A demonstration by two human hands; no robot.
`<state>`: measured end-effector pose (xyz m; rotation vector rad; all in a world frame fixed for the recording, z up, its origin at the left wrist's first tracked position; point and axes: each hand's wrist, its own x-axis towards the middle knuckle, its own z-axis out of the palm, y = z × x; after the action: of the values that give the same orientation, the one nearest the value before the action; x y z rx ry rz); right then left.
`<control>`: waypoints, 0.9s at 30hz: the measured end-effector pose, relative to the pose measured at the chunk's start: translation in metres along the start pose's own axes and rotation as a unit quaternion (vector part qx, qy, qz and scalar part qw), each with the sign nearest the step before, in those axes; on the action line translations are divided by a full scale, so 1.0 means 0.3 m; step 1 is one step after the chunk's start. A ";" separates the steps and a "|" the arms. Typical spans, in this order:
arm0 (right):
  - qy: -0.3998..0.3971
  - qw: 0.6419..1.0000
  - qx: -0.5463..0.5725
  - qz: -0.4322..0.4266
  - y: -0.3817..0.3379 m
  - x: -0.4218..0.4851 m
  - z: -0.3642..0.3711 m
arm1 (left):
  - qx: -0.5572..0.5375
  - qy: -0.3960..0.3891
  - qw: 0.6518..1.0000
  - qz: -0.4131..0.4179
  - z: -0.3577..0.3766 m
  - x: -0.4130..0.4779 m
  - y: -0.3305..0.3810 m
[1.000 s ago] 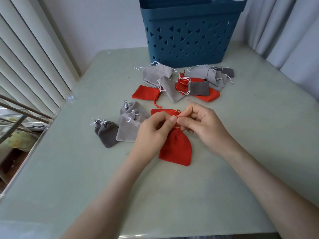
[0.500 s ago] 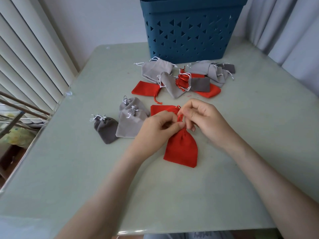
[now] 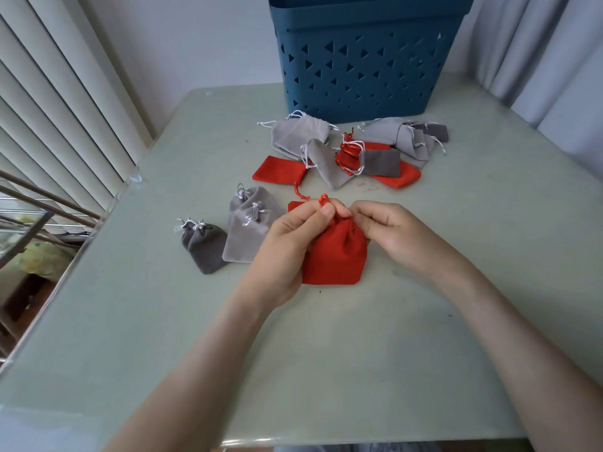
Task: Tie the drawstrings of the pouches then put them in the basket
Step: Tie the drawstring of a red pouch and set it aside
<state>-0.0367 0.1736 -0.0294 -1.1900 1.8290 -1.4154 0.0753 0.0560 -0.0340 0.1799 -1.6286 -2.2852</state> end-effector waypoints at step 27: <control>-0.004 0.993 0.120 0.005 0.028 0.011 0.030 | 0.087 0.075 0.989 -0.091 -0.009 0.016 -0.011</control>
<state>-0.0336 0.1670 -0.0399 -1.0613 1.6036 -1.5719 0.0708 0.0529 -0.0375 0.5490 -1.7961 -2.1939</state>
